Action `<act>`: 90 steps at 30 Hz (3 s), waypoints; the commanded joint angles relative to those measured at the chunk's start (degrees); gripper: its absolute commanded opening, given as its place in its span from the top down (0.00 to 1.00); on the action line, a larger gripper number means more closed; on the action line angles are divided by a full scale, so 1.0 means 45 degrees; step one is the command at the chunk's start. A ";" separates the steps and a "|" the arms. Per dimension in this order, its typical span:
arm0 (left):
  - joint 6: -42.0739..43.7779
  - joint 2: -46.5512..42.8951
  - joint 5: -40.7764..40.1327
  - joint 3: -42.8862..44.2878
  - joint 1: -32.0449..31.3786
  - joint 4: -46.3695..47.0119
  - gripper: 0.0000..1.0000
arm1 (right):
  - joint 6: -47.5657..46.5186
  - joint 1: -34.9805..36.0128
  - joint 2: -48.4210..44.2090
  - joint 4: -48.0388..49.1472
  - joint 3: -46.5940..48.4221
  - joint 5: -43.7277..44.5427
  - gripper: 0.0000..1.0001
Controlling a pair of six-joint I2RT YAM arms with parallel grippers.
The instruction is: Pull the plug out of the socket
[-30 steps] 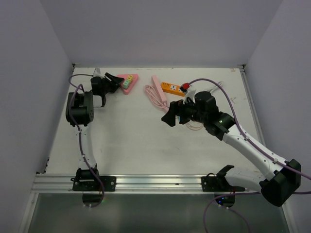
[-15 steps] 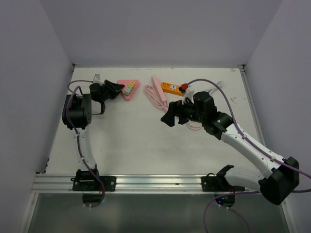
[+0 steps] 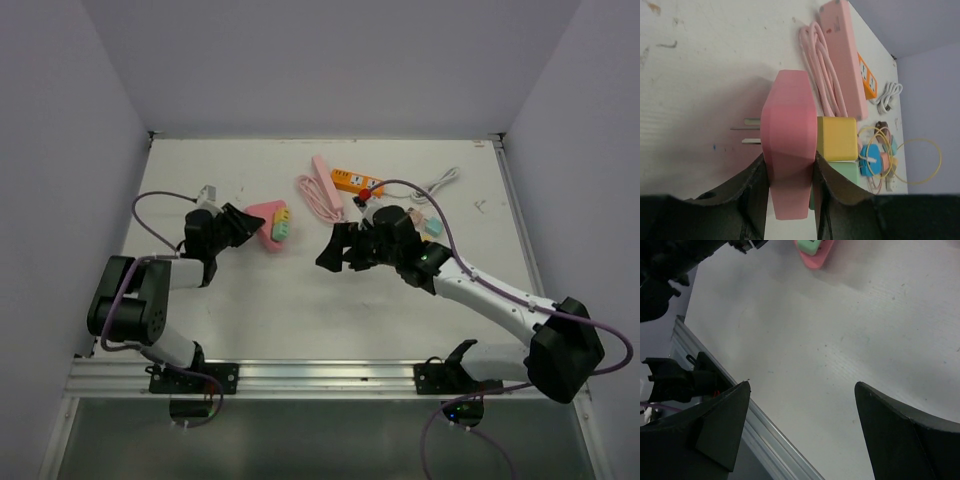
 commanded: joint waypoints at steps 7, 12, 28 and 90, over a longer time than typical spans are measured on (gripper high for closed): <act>0.1320 -0.5888 -0.2433 -0.3361 -0.1818 -0.1415 1.00 | 0.4247 0.1699 0.1909 0.3993 -0.1080 0.2008 0.12; 0.1281 -0.8756 -0.3039 -0.4650 -0.2188 -0.2666 1.00 | 0.5129 0.2382 0.2380 0.5672 -0.1491 0.2708 0.17; 0.0538 -1.1205 -0.2824 -0.6352 -0.2443 -0.3801 1.00 | 0.5443 0.3184 0.4957 0.7669 -0.1200 0.2672 0.21; 0.0732 -0.9837 -0.7314 -0.5786 -0.5353 -0.5282 1.00 | 0.7141 0.3458 0.5490 0.7418 -0.1238 0.3100 1.00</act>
